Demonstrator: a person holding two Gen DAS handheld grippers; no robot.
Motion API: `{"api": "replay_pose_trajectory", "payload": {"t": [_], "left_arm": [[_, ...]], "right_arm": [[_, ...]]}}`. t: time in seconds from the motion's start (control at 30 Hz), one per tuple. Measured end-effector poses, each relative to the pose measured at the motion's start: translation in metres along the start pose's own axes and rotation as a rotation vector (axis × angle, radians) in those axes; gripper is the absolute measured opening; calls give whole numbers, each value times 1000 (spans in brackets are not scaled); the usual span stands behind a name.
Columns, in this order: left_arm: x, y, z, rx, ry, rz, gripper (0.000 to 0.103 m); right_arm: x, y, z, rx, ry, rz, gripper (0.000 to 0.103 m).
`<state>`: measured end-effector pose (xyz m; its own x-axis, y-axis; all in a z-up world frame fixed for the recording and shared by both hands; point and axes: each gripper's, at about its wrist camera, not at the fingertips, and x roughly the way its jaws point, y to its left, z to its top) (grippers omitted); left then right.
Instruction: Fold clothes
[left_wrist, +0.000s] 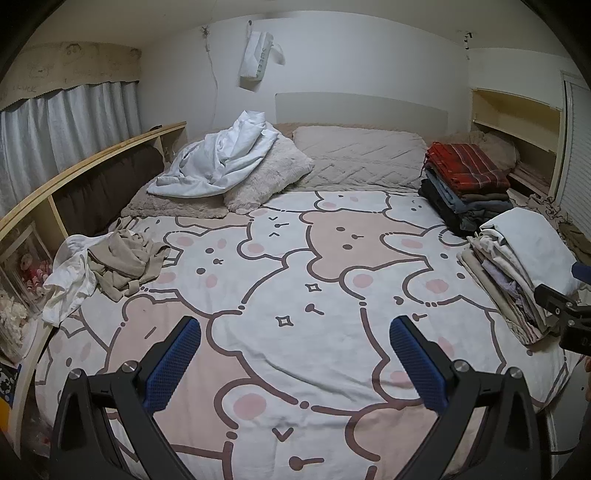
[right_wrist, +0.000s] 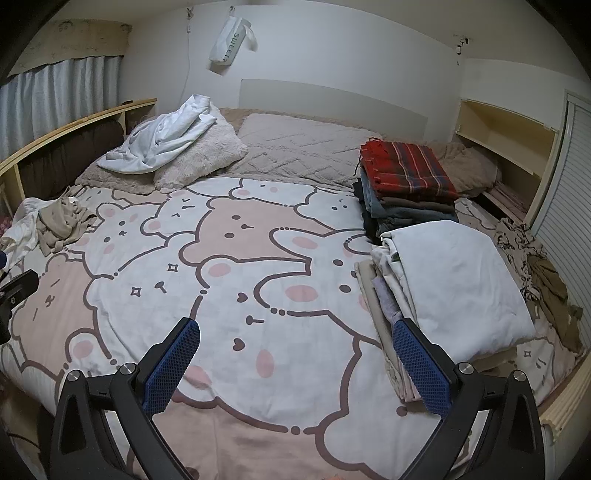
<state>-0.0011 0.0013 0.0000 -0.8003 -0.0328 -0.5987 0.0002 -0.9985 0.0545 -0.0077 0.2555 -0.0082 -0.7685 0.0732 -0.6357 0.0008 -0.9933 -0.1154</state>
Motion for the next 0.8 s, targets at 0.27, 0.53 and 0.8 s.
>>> {"api": "replay_pose_trajectory", "payload": {"t": [0.27,0.53,0.8], "left_arm": [[1,4,0,-3,1,-8,103],[4,4,-2,-13,1,1,103],[5,4,-2,-18,7,3,103]], "right_arm": [[1,-1,0,-1,1,-3,103],[1,0,2,-5,8,-1,103],[3,4,1,-15,14,-4,103]]}}
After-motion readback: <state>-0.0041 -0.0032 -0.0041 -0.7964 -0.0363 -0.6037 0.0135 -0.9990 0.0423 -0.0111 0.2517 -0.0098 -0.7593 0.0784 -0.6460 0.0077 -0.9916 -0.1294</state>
